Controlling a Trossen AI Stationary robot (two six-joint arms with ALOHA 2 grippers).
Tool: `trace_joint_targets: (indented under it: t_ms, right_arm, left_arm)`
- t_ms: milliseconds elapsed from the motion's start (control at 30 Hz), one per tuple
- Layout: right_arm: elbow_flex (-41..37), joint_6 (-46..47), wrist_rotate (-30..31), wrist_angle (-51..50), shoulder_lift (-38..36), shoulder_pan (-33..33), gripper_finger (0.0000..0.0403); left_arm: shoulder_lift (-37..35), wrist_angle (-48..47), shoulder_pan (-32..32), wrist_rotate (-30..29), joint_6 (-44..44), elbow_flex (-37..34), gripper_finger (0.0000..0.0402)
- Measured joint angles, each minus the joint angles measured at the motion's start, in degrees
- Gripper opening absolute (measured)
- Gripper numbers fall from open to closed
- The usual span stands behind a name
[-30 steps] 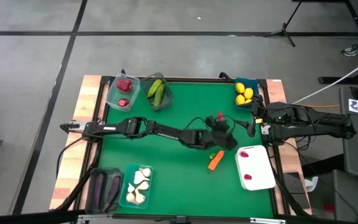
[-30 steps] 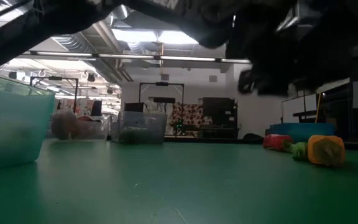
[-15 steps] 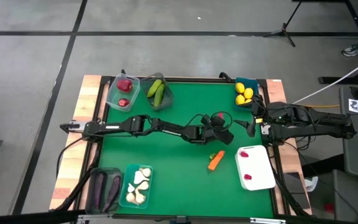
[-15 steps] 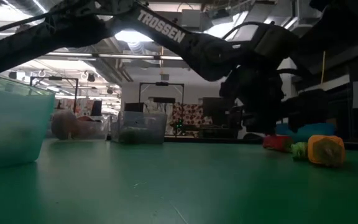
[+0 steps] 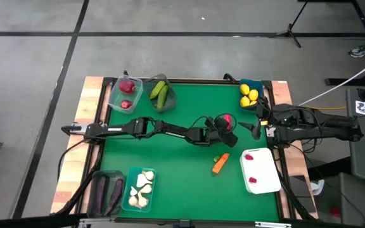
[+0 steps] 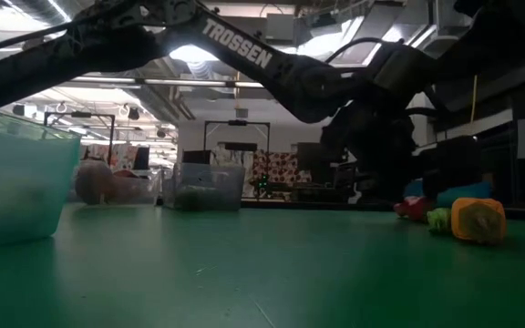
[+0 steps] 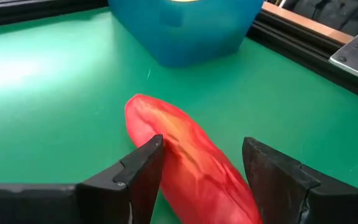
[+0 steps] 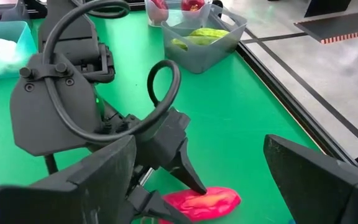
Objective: Sort produce into baskets
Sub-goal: Put the red chili pepper into the white bin
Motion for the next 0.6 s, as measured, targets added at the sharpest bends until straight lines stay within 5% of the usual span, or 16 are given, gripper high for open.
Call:
trace_joint_targets:
  t_ms: [167,600]
  right_arm:
    - [0.0,0.0,-0.33,-0.59,0.01,-0.01,0.0351]
    - [0.0,-0.01,-0.34,-1.54,-0.01,0.0,0.0351]
  left_arm:
    - [-0.04,-2.2,-0.9,0.28,-1.01,0.64,0.0195]
    - [0.41,-14.9,-2.29,1.55,2.57,8.42,0.0072]
